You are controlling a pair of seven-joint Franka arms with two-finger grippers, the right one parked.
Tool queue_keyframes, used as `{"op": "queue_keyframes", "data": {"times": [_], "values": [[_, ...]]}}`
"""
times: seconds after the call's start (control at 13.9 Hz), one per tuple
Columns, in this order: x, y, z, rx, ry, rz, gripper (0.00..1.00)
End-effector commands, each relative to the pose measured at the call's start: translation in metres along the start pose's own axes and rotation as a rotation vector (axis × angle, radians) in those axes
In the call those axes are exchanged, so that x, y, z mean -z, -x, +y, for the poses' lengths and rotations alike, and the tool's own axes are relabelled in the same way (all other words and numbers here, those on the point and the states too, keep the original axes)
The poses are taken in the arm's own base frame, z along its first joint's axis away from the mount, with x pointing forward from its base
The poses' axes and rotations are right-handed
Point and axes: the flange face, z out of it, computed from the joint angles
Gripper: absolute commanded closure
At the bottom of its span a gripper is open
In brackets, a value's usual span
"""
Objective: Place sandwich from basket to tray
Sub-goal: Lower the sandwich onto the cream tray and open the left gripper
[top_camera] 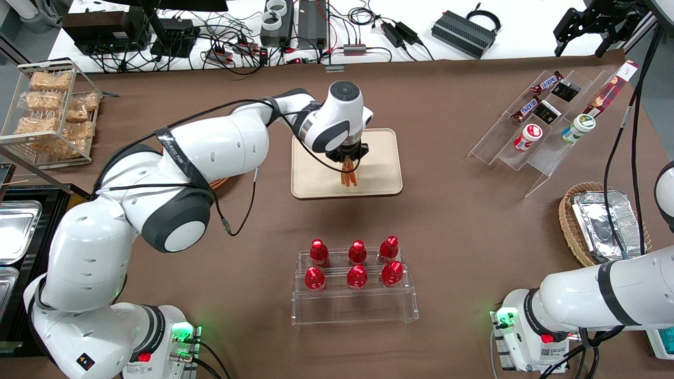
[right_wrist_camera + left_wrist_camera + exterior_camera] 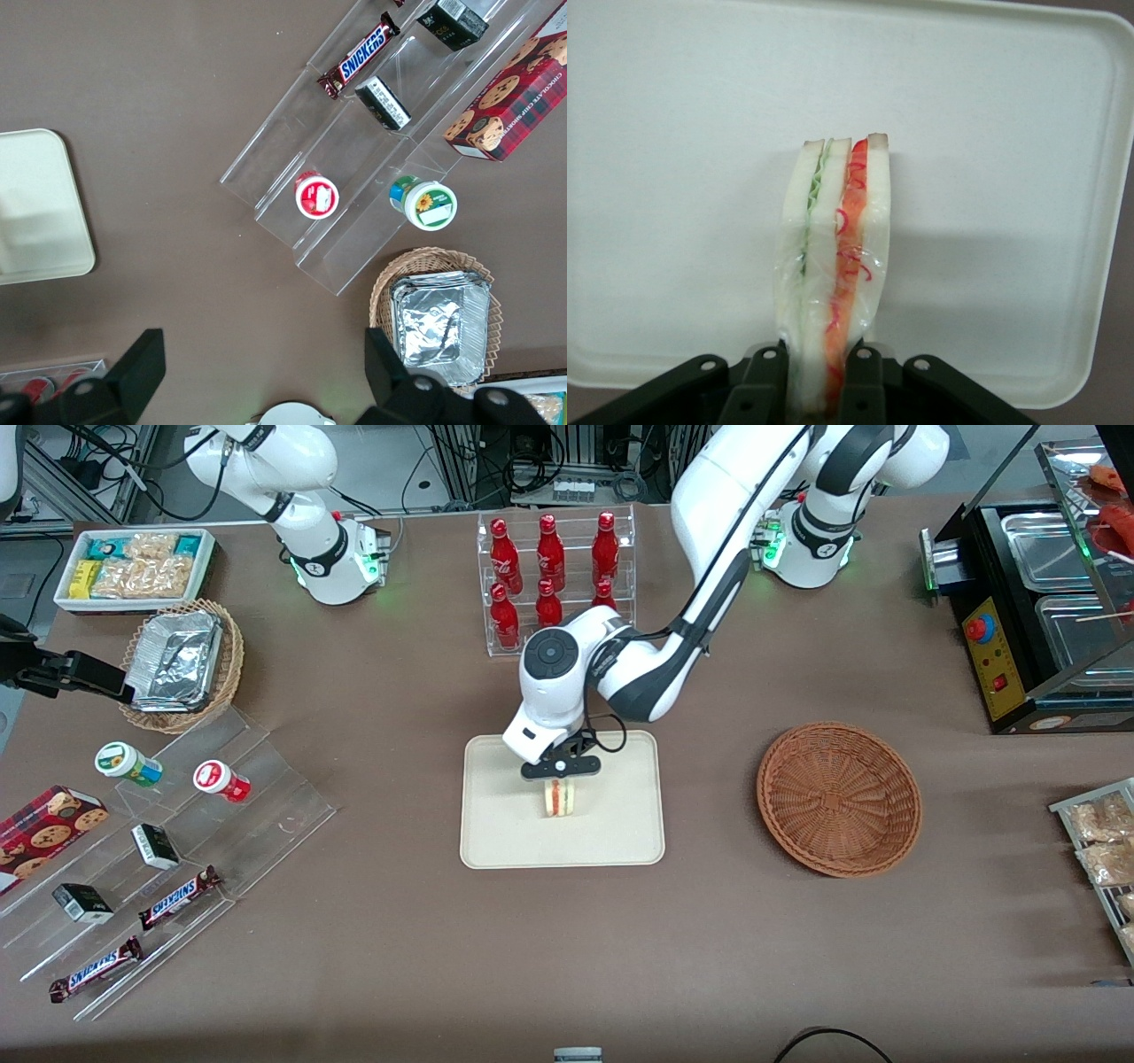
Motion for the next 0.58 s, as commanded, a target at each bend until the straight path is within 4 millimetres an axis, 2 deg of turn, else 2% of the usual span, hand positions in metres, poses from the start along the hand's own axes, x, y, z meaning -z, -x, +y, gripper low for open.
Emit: {"op": "queue_keyframes", "data": {"times": [0.0,0.07,0.14,0.22,0.29,0.43,0.51], "values": [[-0.010,0.000,0.010,-0.027,-0.014,0.038,0.79],[-0.012,0.003,0.012,-0.033,-0.017,0.037,0.74],[-0.013,0.004,0.012,-0.035,-0.020,0.036,0.53],[-0.011,0.004,0.012,-0.041,-0.021,0.040,0.11],[-0.009,0.003,0.012,-0.039,-0.018,0.041,0.00],[0.013,-0.002,0.010,-0.027,-0.014,0.049,0.00],[0.033,-0.005,0.006,-0.018,-0.027,0.043,0.00]]}}
